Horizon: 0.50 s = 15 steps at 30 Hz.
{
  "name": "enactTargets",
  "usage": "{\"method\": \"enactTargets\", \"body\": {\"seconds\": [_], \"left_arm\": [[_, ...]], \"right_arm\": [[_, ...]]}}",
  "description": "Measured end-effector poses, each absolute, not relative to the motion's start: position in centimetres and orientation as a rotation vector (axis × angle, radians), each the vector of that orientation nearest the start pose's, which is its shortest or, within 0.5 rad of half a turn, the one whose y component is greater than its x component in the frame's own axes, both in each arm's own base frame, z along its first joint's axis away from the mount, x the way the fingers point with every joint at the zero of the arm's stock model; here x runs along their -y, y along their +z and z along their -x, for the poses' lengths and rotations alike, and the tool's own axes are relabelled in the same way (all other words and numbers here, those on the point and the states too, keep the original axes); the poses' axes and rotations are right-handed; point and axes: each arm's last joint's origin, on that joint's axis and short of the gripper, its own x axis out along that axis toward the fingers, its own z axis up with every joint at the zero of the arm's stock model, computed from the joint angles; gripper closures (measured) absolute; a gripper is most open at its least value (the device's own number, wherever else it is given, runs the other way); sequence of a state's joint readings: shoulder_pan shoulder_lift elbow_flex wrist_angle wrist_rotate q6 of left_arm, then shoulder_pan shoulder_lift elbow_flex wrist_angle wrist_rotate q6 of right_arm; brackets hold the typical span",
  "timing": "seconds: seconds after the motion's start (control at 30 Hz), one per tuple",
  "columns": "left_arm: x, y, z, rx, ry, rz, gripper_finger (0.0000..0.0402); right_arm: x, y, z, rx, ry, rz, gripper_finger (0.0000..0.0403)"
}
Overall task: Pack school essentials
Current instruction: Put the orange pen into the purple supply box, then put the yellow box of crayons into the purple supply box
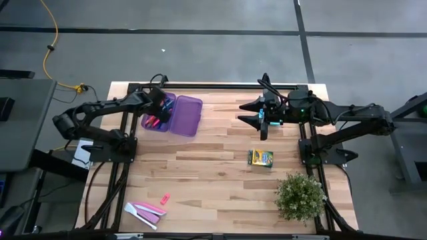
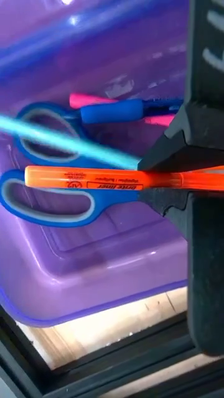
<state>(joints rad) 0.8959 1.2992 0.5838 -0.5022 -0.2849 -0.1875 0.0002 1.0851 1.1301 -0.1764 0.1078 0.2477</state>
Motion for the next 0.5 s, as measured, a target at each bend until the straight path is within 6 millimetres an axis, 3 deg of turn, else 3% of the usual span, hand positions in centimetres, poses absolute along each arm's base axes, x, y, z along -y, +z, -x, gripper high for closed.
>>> {"method": "enactTargets", "body": {"seconds": [0.17, 0.5], "left_arm": [[-16.70, 14.92, -12.47, -1.149, 1.154, 0.519, 0.0372], [-16.43, 15.80, -12.40, -1.094, 1.127, 0.529, 0.0288]], "right_arm": [[0.31, 39.53, -23.45, -0.117, -0.123, -0.246, 0.0201], [0.31, 39.45, -23.45, -0.126, -0.124, -0.231, 0.0201]]}}
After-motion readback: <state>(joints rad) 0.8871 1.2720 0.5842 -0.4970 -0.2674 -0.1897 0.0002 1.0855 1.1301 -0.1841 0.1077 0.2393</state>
